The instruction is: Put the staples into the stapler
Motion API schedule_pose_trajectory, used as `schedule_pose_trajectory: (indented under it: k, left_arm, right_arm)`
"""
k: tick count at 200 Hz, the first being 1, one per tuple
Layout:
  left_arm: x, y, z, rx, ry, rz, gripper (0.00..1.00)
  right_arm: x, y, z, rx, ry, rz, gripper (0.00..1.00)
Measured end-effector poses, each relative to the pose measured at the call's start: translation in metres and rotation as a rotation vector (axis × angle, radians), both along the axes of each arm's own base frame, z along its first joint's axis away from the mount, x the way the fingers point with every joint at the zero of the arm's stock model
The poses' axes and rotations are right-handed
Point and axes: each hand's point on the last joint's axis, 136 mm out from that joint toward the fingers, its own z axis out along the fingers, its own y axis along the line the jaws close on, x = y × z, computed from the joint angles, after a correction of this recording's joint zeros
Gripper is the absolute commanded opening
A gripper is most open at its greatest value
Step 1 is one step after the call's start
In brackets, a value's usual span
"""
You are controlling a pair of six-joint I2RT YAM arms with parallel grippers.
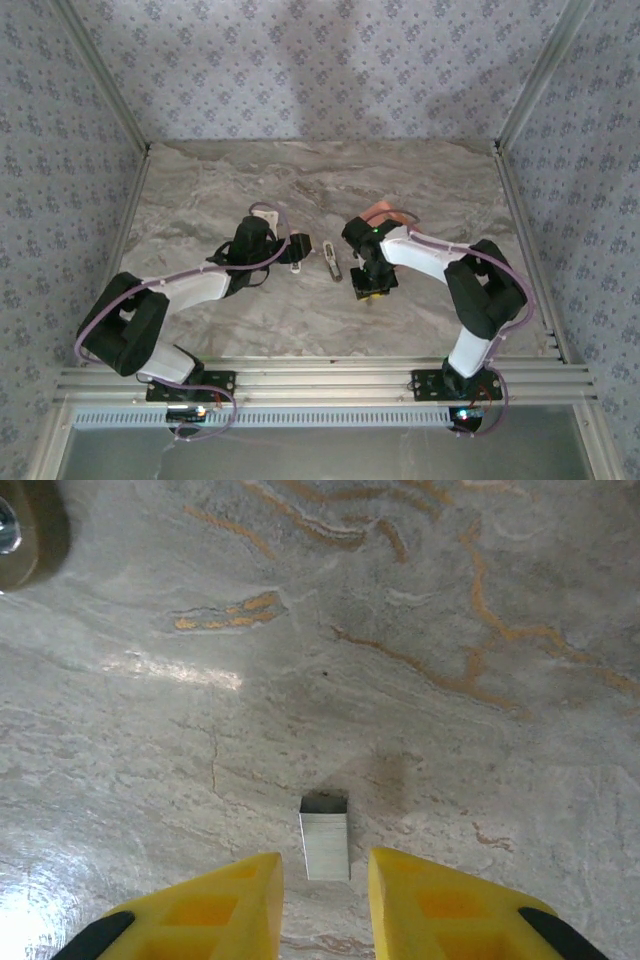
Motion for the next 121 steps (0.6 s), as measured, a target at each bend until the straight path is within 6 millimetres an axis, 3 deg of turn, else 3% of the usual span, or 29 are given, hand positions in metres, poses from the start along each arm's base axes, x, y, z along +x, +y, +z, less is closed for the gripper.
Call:
schedule_pose_trajectory:
  k: [121]
  left_arm:
    - [0.000,0.002,0.001,0.003,-0.004,0.007,0.80]
  right_arm:
    - [0.001,0.001,-0.016,-0.021,0.029,0.000,0.25]
